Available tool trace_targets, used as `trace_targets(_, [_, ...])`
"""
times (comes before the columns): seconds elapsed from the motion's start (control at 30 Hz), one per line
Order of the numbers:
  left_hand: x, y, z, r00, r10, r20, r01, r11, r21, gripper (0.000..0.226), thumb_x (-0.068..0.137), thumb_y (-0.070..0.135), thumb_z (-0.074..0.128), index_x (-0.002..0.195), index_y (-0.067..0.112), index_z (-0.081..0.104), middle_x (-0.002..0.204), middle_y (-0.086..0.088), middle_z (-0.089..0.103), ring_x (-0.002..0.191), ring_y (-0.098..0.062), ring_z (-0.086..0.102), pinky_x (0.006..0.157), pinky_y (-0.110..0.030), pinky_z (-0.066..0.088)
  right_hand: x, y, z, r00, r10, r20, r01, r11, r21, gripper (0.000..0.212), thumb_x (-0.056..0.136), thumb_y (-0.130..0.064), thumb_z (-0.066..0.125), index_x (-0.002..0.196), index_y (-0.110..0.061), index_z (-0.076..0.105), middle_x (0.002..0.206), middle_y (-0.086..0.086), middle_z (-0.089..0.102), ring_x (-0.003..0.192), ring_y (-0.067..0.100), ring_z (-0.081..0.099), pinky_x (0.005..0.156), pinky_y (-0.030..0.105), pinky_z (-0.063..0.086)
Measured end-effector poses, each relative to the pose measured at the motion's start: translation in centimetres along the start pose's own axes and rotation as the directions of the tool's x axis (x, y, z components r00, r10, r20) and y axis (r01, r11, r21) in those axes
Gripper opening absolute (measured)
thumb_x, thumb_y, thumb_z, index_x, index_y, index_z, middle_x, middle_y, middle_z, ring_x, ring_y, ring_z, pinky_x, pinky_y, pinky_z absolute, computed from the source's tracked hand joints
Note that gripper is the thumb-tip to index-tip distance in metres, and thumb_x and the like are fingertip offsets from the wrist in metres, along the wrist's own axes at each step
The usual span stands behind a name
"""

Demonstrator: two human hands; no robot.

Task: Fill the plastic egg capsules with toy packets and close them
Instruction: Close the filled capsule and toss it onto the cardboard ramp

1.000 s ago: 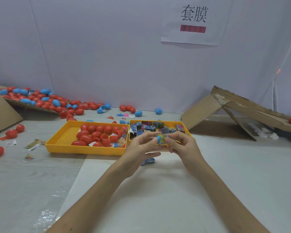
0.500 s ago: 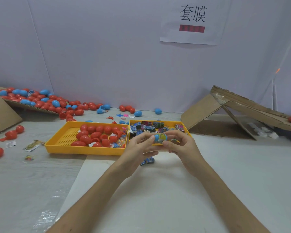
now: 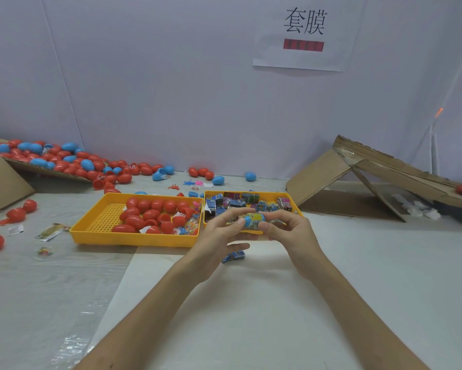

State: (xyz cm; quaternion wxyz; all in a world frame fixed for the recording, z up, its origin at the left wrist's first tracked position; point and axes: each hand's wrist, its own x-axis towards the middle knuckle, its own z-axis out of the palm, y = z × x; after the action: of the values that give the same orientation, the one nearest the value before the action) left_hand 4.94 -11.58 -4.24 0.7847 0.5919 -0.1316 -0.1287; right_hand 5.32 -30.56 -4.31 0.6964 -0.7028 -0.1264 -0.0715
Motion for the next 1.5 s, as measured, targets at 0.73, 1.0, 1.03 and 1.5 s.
trace_targets(0.73, [0.21,-0.16,0.15,0.999,-0.016,-0.050,0.017,1.000,0.023,0.028,0.105,0.025,0.052,0.124,0.008,0.064,0.114,-0.013,0.074,0.102,-0.025,0.074,0.081,-0.030,0.059,-0.17,-0.42,0.44,1.000,-0.013,-0.017,0.013,1.000,-0.006,0.035,0.071,-0.035,0.080,0.104,-0.024,0.077,0.103,-0.003,0.077,0.089,0.012,0.071,0.064,0.022,0.053])
trace_targets(1.0, [0.05,-0.09,0.31,0.999,-0.044,-0.014,0.044,0.997,0.059,0.033,0.107,0.032,0.048,0.120,0.005,0.061,0.107,-0.017,0.076,0.095,-0.025,0.074,0.084,-0.034,0.056,-0.35,-0.47,0.41,0.999,-0.039,0.027,0.041,0.998,-0.056,0.030,0.076,-0.036,0.077,0.104,-0.024,0.077,0.094,0.000,0.077,0.073,0.012,0.068,0.062,0.022,0.051])
trace_targets(1.03, [0.05,-0.09,0.31,0.999,-0.047,-0.013,0.048,0.997,0.066,0.033,0.107,0.032,0.048,0.120,0.005,0.060,0.107,-0.017,0.076,0.094,-0.025,0.074,0.085,-0.035,0.056,-0.35,-0.42,0.37,0.999,-0.040,0.029,0.042,0.997,-0.063,0.027,0.078,-0.035,0.077,0.102,-0.025,0.078,0.091,0.001,0.077,0.069,0.012,0.067,0.062,0.022,0.051])
trace_targets(1.5, [-0.15,-0.06,0.27,1.000,-0.006,0.020,0.006,1.000,0.031,0.026,0.106,0.023,0.051,0.129,0.021,0.064,0.100,-0.010,0.074,0.092,-0.021,0.071,0.086,-0.036,0.055,-0.34,-0.15,0.25,0.997,-0.062,0.051,0.064,0.996,-0.057,0.025,0.089,-0.010,0.070,0.113,-0.015,0.075,0.075,-0.001,0.074,0.066,0.009,0.061,0.065,0.020,0.051])
